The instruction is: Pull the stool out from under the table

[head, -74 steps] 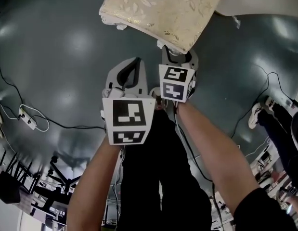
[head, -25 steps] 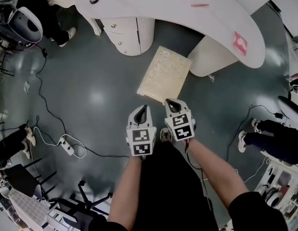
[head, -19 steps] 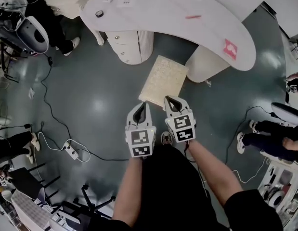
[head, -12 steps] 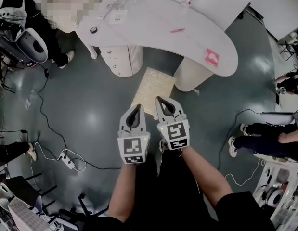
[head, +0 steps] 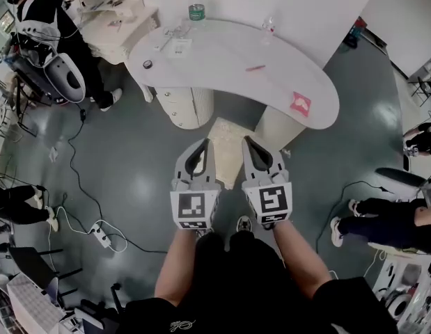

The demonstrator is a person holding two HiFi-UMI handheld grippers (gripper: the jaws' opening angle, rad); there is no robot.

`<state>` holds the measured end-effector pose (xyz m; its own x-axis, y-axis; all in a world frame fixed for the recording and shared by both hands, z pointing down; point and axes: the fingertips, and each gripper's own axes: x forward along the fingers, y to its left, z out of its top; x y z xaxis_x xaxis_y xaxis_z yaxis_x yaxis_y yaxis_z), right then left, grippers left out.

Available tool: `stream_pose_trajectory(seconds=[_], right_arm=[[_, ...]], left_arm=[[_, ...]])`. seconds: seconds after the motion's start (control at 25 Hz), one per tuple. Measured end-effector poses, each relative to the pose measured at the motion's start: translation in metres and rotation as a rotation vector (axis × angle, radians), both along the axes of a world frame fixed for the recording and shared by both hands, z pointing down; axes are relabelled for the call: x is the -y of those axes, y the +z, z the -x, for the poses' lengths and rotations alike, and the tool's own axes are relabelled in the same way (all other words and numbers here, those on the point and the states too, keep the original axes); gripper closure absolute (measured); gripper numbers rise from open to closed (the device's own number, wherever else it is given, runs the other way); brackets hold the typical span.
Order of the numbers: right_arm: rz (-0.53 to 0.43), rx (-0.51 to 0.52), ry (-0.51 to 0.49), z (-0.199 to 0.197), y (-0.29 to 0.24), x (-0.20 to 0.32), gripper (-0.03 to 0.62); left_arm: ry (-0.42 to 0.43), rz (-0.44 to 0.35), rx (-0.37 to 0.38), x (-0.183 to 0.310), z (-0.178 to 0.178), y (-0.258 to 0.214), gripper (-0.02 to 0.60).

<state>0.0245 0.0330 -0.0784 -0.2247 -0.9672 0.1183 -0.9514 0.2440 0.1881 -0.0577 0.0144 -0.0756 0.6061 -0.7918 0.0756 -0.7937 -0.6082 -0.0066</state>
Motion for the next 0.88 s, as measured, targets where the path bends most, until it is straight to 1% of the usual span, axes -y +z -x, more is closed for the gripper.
stream_pose_trajectory(seconds=[0.12, 0.28, 0.36, 0.56, 0.72, 0.88], right_arm=[[-0.036, -0.010, 0.001, -0.007, -0.015, -0.006, 0.588], [-0.105, -0.017, -0.013, -0.013, -0.037, -0.016, 0.588], [-0.116, -0.011, -0.010, -0.017, -0.045, -0.018, 0.588], [-0.176, -0.023, -0.023, -0.020, -0.066, -0.024, 0.588], [-0.196, -0.027, -0.038, -0.019, -0.075, -0.027, 0.588], [-0.195, -0.024, -0.055, -0.015, -0.075, -0.028, 0.588]], left_arm=[[0.005, -0.033, -0.010, -0.002, -0.008, -0.019, 0.575], [-0.030, -0.097, -0.016, -0.004, -0.008, -0.043, 0.575], [-0.032, -0.119, -0.028, -0.006, -0.013, -0.053, 0.575], [-0.015, -0.130, -0.040, -0.016, -0.022, -0.064, 0.575], [-0.009, -0.145, -0.027, -0.022, -0.028, -0.071, 0.575], [-0.015, -0.156, -0.044, -0.027, -0.030, -0.077, 0.575]])
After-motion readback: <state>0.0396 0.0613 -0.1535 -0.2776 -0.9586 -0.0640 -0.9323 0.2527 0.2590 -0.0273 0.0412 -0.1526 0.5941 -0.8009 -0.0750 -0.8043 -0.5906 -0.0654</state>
